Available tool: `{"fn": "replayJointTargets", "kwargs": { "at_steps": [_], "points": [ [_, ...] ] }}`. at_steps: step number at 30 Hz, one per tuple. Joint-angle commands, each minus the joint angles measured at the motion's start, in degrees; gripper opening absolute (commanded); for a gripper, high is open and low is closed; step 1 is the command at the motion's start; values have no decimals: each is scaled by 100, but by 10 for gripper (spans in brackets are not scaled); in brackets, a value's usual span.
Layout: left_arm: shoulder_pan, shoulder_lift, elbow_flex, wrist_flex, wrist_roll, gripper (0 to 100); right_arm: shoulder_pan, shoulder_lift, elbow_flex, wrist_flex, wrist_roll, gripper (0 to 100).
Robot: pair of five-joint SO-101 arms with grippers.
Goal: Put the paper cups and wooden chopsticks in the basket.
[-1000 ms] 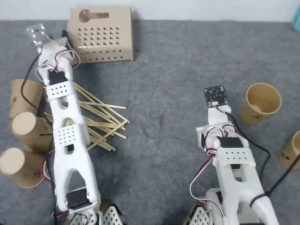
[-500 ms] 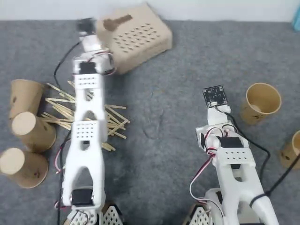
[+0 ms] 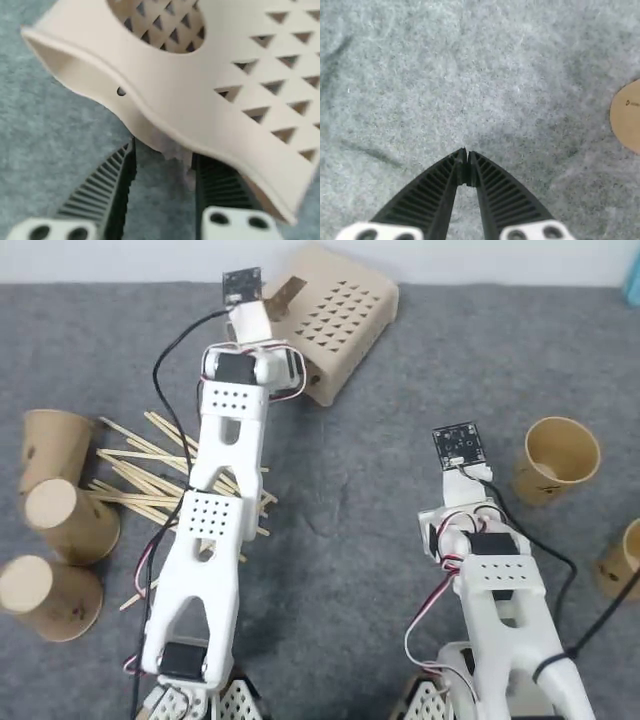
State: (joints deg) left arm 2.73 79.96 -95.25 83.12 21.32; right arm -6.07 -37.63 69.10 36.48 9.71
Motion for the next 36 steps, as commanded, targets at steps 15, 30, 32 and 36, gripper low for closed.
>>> {"fn": "replayJointTargets", "kwargs": {
  "at_steps": [15,30,32,36],
  "points": [
    [791,-1547,-110,642,62,177,84,-171,-35,-127,290,8],
    [229,-2813,-48,1793,-765,144,84,-189,-35,-127,299,8],
    [114,-3033,-13,1793,-958,117,84,-189,-35,-127,369,8],
    [-141,-3481,462,1802,-1037,90,75,-180,-35,-136,492,8]
  ]
}}
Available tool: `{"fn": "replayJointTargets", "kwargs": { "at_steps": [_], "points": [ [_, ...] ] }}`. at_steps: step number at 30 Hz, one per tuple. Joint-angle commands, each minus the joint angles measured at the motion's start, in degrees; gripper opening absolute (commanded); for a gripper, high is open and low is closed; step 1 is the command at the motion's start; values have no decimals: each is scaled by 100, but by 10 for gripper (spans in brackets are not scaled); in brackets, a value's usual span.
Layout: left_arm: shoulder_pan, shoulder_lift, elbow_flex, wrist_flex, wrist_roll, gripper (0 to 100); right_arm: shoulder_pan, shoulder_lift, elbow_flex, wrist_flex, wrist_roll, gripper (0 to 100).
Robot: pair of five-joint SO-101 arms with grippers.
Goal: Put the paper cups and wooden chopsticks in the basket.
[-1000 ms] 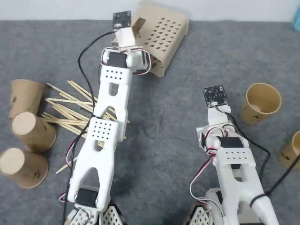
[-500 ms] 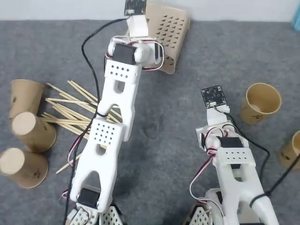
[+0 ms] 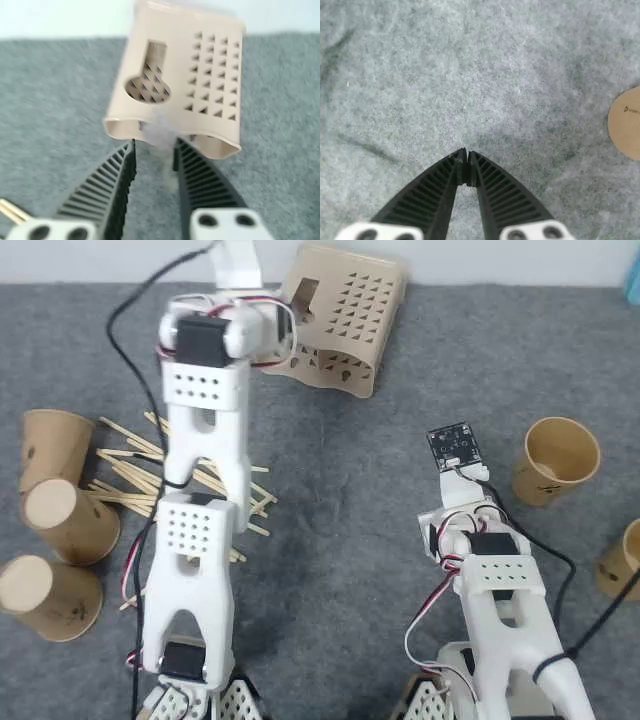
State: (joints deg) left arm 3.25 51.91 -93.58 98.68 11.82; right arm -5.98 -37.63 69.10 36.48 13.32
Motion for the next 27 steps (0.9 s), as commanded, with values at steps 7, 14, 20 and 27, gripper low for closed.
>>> {"fn": "replayJointTargets", "kwargs": {
  "at_steps": [7,14,20,27],
  "points": [
    [-360,-1925,3011,202,-712,87,66,-189,-35,-136,167,8],
    [-527,-2840,5358,-1073,-721,87,66,-189,-35,-136,167,8],
    [-932,-2998,7582,-3789,-721,87,66,-189,-35,-136,167,8],
    [-905,-2927,9578,-7508,-747,88,66,-189,-35,-136,167,8]
  ]
}}
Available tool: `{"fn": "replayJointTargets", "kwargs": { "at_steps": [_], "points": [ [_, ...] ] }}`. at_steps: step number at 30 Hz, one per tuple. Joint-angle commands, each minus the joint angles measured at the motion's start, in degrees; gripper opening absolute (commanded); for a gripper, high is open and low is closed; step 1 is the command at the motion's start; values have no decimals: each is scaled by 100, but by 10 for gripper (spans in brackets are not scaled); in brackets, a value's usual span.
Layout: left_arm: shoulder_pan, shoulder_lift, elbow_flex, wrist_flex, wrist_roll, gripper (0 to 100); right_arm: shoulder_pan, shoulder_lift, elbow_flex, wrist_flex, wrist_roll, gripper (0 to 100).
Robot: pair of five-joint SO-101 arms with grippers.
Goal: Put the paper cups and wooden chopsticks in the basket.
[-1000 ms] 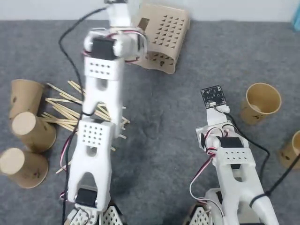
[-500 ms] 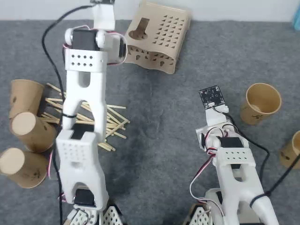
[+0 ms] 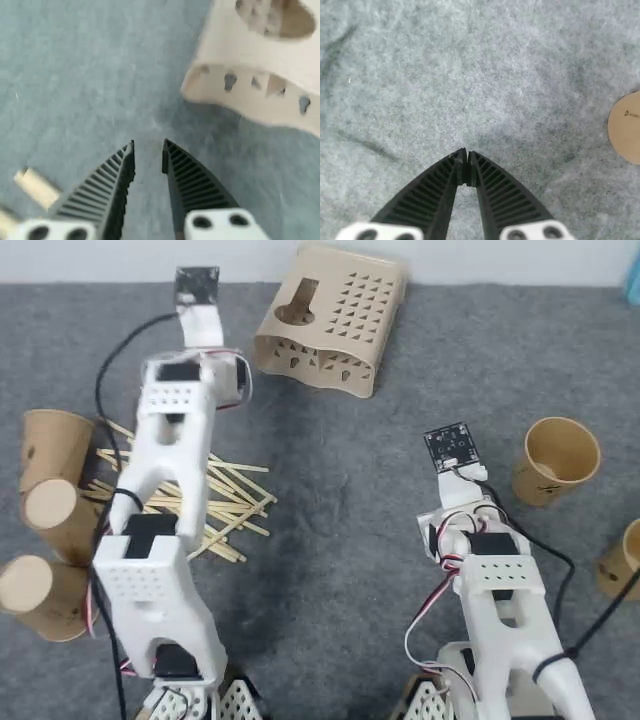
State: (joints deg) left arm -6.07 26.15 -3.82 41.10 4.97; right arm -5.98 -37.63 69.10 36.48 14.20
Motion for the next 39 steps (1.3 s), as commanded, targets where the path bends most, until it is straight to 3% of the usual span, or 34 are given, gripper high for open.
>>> {"fn": "replayJointTargets", "kwargs": {
  "at_steps": [1,5,11,20,26,33,39],
  "points": [
    [53,-352,831,-2295,-62,88,66,-189,-35,-136,79,8],
    [193,-352,1648,-4044,-62,88,66,-189,-35,-136,79,8],
    [308,-343,1938,-4976,-62,87,66,-180,-35,-136,79,8],
    [554,88,1974,-4695,-88,88,66,-171,-35,-136,79,8],
    [607,818,1692,-4721,-835,87,66,-180,-35,-136,79,8],
    [343,1987,66,-5855,-44,87,66,-180,-35,-136,79,8],
    [378,3051,-1332,-5653,176,87,66,-145,-35,-215,88,8]
  ]
}}
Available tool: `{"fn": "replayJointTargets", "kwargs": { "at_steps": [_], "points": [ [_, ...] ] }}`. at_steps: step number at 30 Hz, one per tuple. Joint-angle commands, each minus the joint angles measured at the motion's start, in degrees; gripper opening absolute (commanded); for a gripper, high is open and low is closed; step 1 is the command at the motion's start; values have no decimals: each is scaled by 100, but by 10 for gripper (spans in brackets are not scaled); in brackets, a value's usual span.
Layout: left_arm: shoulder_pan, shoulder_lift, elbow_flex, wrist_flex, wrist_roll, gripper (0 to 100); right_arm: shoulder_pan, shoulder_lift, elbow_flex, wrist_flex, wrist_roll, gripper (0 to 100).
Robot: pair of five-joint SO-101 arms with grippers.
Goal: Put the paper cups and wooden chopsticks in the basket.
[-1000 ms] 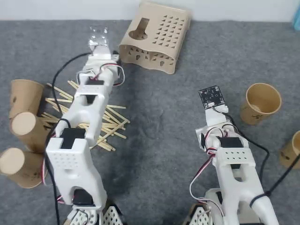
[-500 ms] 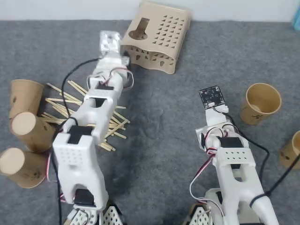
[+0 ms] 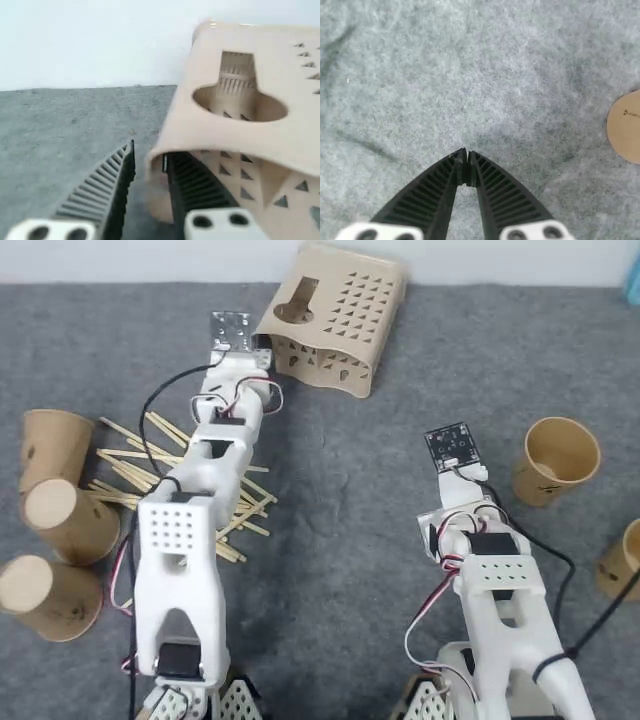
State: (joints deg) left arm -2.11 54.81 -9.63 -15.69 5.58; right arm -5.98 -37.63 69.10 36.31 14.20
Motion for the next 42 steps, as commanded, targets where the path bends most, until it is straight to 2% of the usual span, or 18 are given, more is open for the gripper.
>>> {"fn": "replayJointTargets", "kwargs": {
  "at_steps": [1,7,11,13,19,23,32,35,40,42],
  "points": [
    [26,352,-971,132,141,87,66,-136,-35,-224,88,8],
    [273,914,-1965,844,114,85,-48,-127,-26,-224,88,8],
    [281,923,-2290,949,123,2,-48,-127,-26,-233,88,8],
    [255,923,-2440,949,158,13,-40,-127,-26,-233,88,8],
    [246,492,-2273,1134,343,12,-4,-127,-26,-233,88,8],
    [299,-545,-1253,1327,1002,12,4,-145,-26,-233,88,8],
    [993,-4448,2712,1301,1108,12,215,-189,-26,-233,35,8],
    [1240,-5820,3785,1319,1459,12,224,-189,-26,-198,35,8],
    [1459,-7701,4875,1371,1943,12,514,-189,-26,-180,26,8],
    [1486,-8290,4998,1793,2075,12,716,-189,-44,-180,-185,8]
  ]
}}
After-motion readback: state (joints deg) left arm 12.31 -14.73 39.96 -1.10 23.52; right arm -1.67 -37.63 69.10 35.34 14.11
